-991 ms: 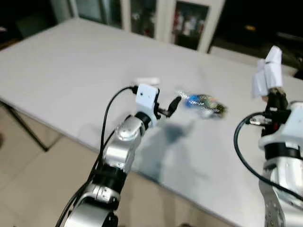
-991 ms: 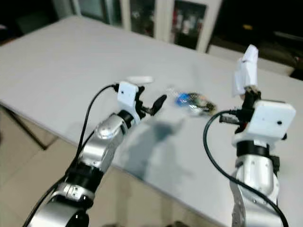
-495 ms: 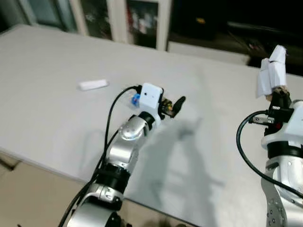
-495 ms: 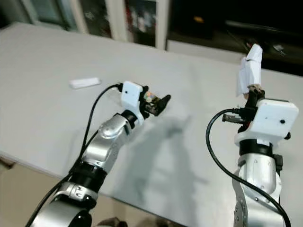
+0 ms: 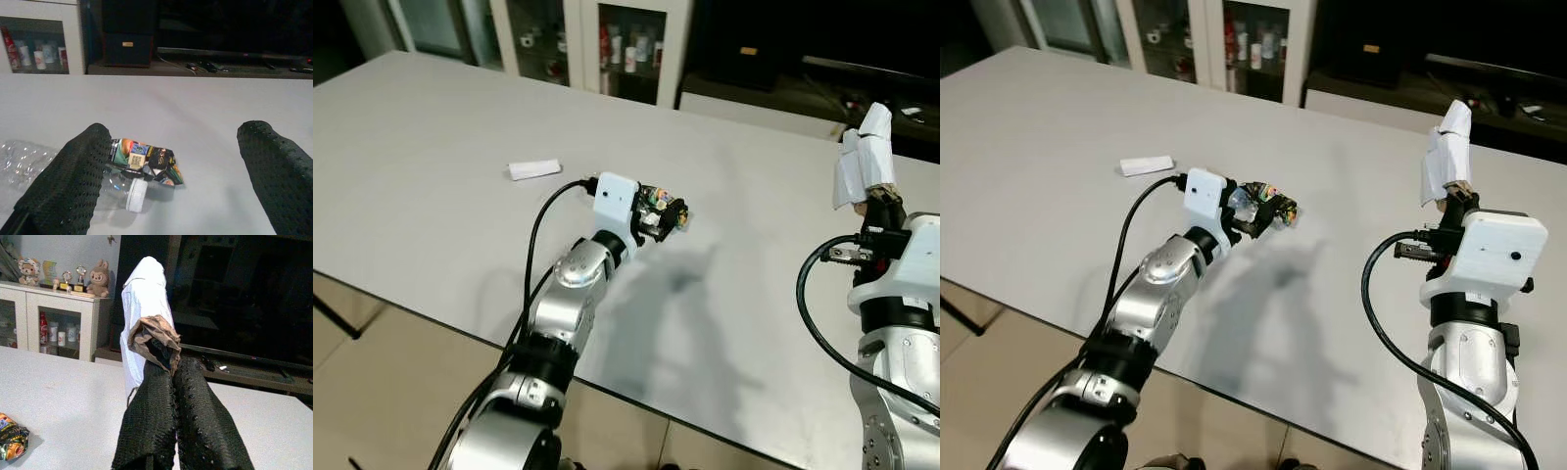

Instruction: Picking trash to rubbish bin

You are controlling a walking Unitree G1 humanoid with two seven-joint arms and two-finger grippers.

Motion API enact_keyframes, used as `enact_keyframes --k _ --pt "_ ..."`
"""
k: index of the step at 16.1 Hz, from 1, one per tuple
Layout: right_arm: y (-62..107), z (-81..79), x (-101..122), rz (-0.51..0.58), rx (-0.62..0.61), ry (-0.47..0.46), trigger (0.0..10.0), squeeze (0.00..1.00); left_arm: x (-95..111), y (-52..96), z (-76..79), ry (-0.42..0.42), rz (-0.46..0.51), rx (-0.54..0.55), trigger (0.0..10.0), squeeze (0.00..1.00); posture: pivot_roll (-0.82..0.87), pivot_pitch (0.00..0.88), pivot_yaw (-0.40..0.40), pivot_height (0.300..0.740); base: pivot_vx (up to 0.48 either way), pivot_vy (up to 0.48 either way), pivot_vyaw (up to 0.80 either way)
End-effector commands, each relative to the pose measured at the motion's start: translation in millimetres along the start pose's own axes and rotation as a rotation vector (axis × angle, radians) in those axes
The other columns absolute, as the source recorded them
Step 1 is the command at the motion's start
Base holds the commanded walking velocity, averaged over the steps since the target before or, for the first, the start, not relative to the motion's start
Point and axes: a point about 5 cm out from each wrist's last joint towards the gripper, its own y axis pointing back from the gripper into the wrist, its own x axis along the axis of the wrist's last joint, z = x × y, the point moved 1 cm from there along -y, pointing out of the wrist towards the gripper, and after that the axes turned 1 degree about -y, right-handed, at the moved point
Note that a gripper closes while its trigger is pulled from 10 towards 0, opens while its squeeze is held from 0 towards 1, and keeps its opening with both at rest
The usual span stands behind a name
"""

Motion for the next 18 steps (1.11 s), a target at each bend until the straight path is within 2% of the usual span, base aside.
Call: enact_keyframes --k 1,6,11,18 --pt "1.8 1.3 4 0.012 0.001 -0.002 10.0 0.00 4 -3.7 -4.0 -0.012 0.006 0.023 10.0 0.00 0.04 0.090 -0.015 0.740 0.000 0.000 0.00" --pt "6.4 -0.9 4 0.003 0.003 -0.012 10.0 0.00 1 -10.1 -14.5 -0.023 -0.034 0.061 10.0 0.00 0.04 0.126 -0.010 0.740 0.000 0.000 0.00" --pt "23.9 -4.7 3 -0.044 -0.001 -0.027 10.0 0.00 4 -20.9 -22.6 -0.049 -0.084 0.092 10.0 0.00 0.00 0.206 -0.002 0.740 0.000 0.000 0.00" --pt "40.2 -7.7 3 -0.089 -0.008 -0.030 10.0 0.00 21 -33.9 -31.0 -0.090 -0.104 0.173 10.0 0.00 -0.05 0.278 0.004 0.740 0.000 0.000 0.00"
